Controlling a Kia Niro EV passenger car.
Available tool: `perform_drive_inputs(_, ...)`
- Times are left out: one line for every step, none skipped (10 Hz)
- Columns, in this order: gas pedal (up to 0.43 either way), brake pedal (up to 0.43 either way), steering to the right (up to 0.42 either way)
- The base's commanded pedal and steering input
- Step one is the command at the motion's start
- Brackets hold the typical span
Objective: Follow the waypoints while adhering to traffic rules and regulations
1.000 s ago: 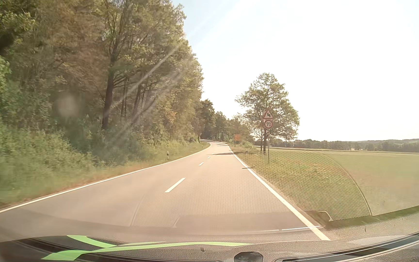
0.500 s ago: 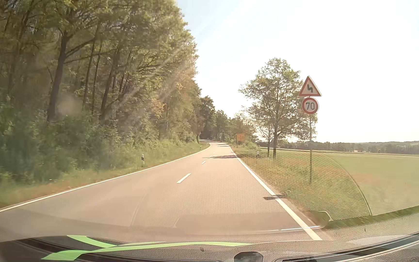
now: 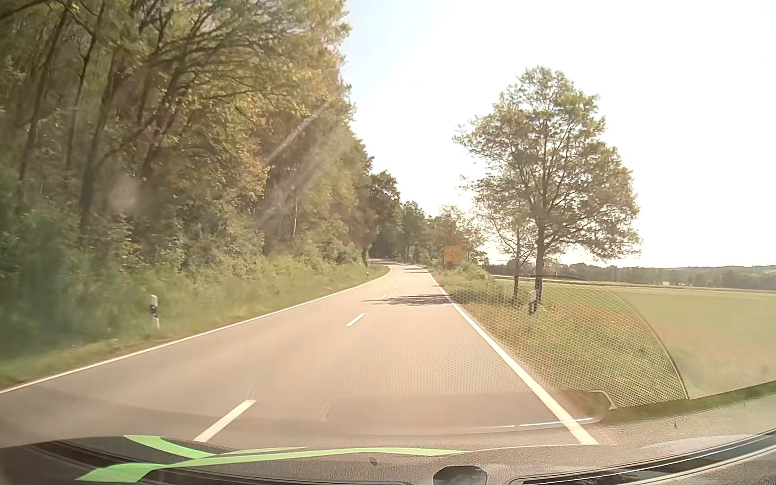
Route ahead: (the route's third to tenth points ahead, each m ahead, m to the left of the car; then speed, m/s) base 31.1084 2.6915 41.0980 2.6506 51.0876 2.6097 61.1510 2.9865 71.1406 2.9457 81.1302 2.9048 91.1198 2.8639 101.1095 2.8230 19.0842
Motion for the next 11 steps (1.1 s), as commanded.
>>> perform_drive_inputs(0.157, 0.0, -0.005)
perform_drive_inputs(0.169, 0.0, -0.005)
perform_drive_inputs(0.169, 0.0, -0.004)
perform_drive_inputs(0.169, 0.0, -0.005)
perform_drive_inputs(0.169, 0.0, -0.004)
perform_drive_inputs(0.169, 0.0, -0.004)
perform_drive_inputs(0.177, 0.0, -0.004)
perform_drive_inputs(0.177, 0.0, -0.004)
perform_drive_inputs(0.189, 0.0, -0.003)
perform_drive_inputs(0.197, 0.0, 0.0)
perform_drive_inputs(0.209, 0.0, 0.003)
